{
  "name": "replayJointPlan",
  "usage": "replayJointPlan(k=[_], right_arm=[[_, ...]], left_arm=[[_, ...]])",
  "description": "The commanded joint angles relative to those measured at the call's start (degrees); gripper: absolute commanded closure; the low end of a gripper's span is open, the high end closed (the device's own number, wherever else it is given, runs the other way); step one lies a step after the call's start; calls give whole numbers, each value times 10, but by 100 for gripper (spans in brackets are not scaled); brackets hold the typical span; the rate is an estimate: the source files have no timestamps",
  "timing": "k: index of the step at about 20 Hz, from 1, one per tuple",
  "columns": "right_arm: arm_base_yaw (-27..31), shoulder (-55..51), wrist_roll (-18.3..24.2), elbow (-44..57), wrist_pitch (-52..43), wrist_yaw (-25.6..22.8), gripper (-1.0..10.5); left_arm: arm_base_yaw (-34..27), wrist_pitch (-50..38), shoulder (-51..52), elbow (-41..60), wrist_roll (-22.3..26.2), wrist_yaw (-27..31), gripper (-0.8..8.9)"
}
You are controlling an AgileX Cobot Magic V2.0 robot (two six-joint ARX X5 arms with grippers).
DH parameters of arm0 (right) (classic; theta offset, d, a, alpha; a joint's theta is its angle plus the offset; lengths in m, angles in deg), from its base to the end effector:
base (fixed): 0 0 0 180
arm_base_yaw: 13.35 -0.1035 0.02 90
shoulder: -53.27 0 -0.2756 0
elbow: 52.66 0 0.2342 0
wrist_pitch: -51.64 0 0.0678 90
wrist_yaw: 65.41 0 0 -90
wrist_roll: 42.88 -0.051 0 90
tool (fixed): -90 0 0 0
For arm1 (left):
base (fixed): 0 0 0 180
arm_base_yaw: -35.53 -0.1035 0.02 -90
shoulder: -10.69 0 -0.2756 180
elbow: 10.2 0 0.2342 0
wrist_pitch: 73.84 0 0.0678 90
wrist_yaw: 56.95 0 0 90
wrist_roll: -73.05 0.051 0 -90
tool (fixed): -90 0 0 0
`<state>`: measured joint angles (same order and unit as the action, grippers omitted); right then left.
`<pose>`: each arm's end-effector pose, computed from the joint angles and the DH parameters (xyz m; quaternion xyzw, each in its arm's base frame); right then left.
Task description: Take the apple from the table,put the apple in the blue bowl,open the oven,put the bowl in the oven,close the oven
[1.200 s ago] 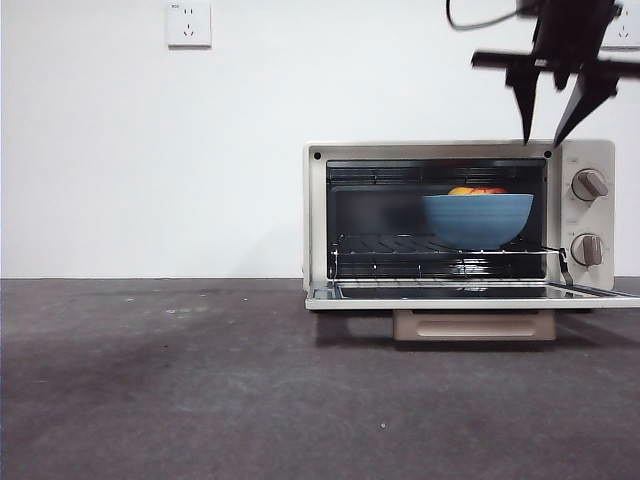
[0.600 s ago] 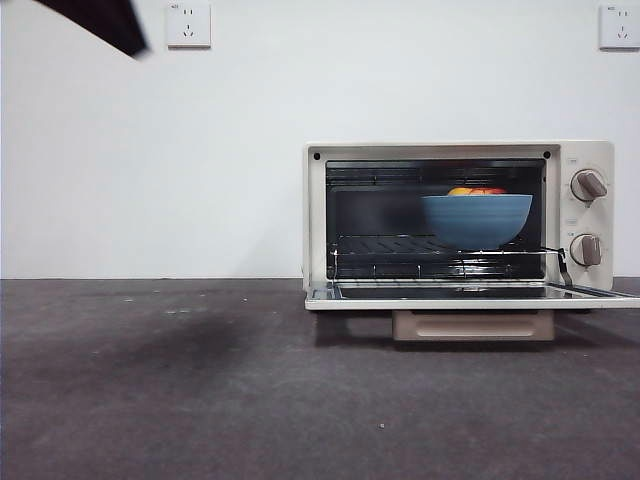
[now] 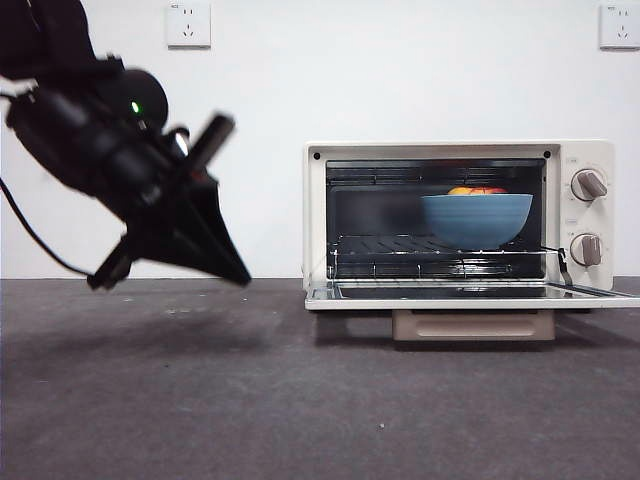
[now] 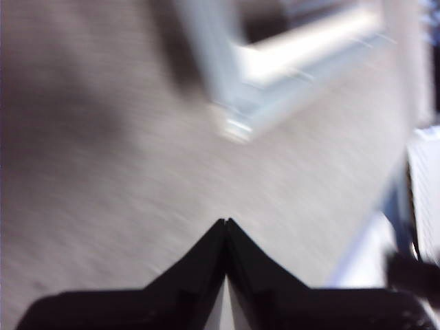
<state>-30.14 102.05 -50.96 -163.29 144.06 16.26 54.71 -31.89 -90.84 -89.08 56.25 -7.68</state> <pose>0.0507 0.0076 0.4572 0.0106 0.2617 0.0528 0.9636 0.3073 -0.1421 0.1872 -0.2058 0.5810 -0.3408 0.7099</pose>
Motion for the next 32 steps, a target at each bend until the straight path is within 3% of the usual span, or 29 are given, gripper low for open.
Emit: replayJointPlan(k=[1,3,6,8,19,25,32], right_arm=[[-1,-23,-10,1,14,6,953],[-1,-35,-14,1,14,11,953],[-1,-38,-25,1,14,15,953],[-1,-38,-25,2,14,15,953],[-1,-38,-25,3,14,16,951],[-1,-38,-24,3,14,30,951],[-1,-38,-24,4,14,30,951]], left_arm=[[7,-29,-9,5,-63,31,822],[19,-59,-10,5,-103,42,822],[44,-75,-14,5,-160,118,822],[56,-75,-22,5,-170,137,822],[90,-140,-63,5,-338,137,822],[100,-180,-73,5,-378,133,822],[116,-199,-73,5,-379,120,822]])
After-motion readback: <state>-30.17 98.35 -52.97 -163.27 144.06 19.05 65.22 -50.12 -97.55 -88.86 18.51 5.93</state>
